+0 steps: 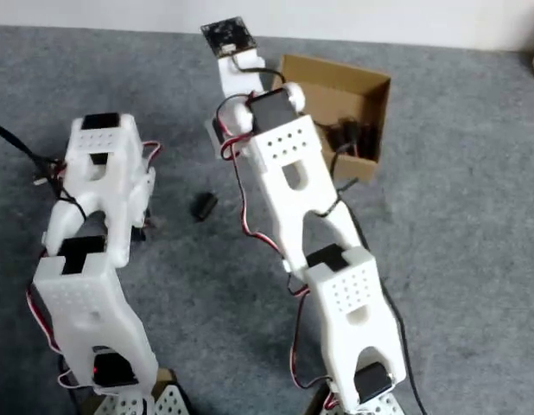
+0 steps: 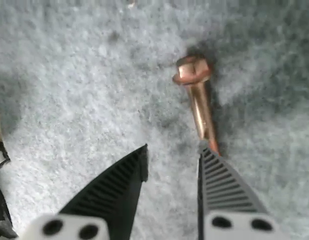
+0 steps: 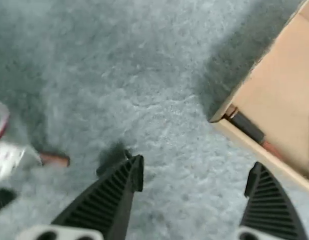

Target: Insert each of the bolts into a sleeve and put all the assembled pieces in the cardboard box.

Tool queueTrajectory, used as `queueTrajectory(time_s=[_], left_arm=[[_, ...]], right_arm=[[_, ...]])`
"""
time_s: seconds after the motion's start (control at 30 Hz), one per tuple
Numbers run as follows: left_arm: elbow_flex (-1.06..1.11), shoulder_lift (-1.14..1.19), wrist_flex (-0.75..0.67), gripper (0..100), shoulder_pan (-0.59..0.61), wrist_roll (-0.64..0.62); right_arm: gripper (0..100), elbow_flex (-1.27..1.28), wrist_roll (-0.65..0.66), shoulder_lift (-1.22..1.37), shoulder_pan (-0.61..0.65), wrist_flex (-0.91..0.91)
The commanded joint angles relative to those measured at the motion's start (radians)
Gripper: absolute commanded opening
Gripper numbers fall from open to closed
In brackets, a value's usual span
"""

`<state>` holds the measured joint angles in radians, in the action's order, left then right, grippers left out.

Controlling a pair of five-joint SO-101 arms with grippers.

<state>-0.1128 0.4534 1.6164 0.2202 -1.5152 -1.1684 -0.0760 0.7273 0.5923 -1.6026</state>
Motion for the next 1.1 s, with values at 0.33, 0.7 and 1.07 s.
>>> queueTrajectory(time_s=[0.33, 0.7, 1.07], left_arm=[[-0.041, -0.012, -0.005, 16, 0.059, -0.012], [-0.035, -0.010, -0.040, 16, 0.053, -0.006], [-0.018, -0.008, -0.063, 16, 0.056, -0.003]], right_arm=[[30.0, -0.004, -0.611, 0.143, 0.039, 0.061], [30.0, -0.467, 0.087, 0.027, 0.007, -0.163], [30.0, -0.449, 0.667, -0.035, -0.288, -0.160]])
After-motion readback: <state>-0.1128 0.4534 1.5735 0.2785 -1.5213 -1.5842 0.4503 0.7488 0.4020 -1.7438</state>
